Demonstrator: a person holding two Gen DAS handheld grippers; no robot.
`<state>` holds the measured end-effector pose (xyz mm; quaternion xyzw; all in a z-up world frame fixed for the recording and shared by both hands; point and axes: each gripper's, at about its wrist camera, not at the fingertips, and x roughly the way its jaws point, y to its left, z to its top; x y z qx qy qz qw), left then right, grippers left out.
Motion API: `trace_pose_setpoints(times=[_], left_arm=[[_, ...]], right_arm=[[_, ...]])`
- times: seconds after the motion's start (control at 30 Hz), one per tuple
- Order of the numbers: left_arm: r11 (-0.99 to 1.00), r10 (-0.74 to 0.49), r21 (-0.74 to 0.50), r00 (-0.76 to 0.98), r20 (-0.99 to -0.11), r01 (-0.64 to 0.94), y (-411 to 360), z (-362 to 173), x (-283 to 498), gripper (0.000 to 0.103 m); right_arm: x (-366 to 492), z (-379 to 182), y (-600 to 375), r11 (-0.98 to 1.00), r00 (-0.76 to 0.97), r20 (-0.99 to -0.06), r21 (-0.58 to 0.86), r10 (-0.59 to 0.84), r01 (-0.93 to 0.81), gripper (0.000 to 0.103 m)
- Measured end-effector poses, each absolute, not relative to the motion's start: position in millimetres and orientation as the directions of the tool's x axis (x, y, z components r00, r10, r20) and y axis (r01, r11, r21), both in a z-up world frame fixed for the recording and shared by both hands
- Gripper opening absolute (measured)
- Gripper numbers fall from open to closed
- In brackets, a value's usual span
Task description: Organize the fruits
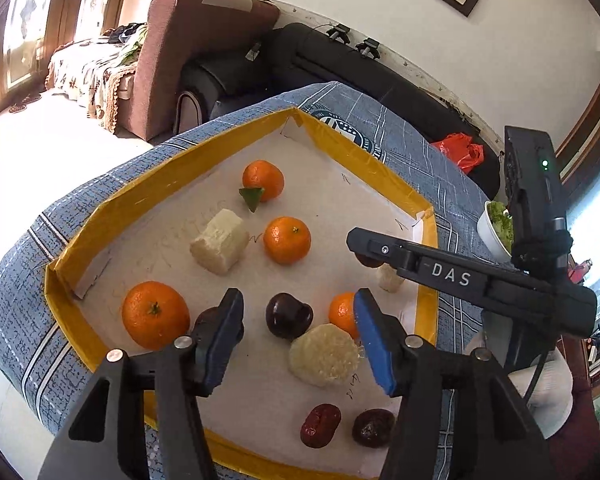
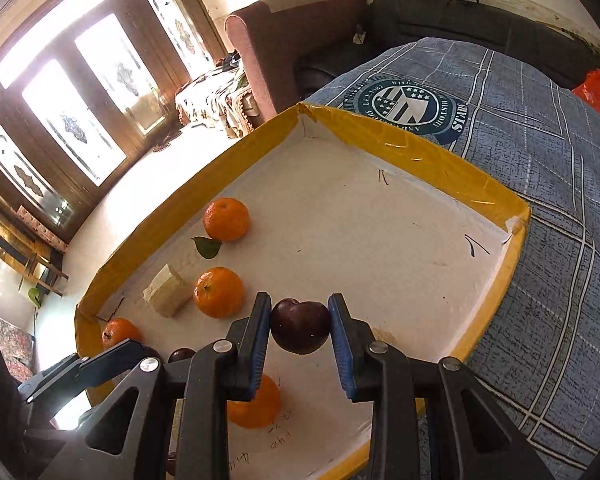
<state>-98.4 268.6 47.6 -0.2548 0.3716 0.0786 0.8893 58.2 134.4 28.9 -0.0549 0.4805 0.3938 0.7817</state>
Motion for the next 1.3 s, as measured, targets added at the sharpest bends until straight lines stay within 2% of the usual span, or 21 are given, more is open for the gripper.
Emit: trace_pose_setpoints(times=[0.23,0.5,0.63,0.73,0.83,0.9,1.0,1.3], left_arm=[[0.855,-0.047,-0.397,0.714,-0.699,-0.333,265.2,51.0,-100.7,0.064],[0.886,-0.031,-0.358,0.734,-0.679,-0.294,239.6,70.0,-106.2,0.067],[0.908,-0.01,-0.319,0.747,-0.665,-0.271,220.0,83.1,-111.6,0.069],[0.932,0.067,-0.229,0.756,-0.651,-0.28,198.7,94.8,-116.8,0.072],[0.93,0.256,-0.06,0.757,-0.602,-0.362,169.3,107.8,-123.5,0.085],[0.929,0.301,-0.008,0.767,-0.567,-0.371,152.6,114.3,-126.0,0.091],[0.937,0.302,0.016,0.785,-0.542,-0.349,131.0,122.4,-129.5,0.095],[0.96,0.245,0.022,0.794,-0.556,-0.281,86.2,127.8,-136.0,0.095]], right_arm=[[55.6,38.3,129.5,0.692,0.25,-0.779,0.3,0.575,-0.657,0.035],[32.1,62.5,90.1,0.721,0.349,-0.748,0.24,0.564,-0.651,0.047],[19.7,67.2,58.0,0.763,0.419,-0.744,0.185,0.521,-0.619,0.049],[12.4,68.6,29.3,0.801,0.466,-0.742,0.157,0.482,-0.577,0.053],[5.0,66.5,-1.3,0.831,0.493,-0.734,0.174,0.467,-0.529,0.053],[-2.7,63.9,-20.5,0.857,0.531,-0.723,0.168,0.443,-0.487,0.053],[-15.5,59.3,-42.6,0.889,0.583,-0.711,0.135,0.394,-0.437,0.054],[-39.5,51.5,-83.5,0.938,0.651,-0.698,0.088,0.299,-0.336,0.057]])
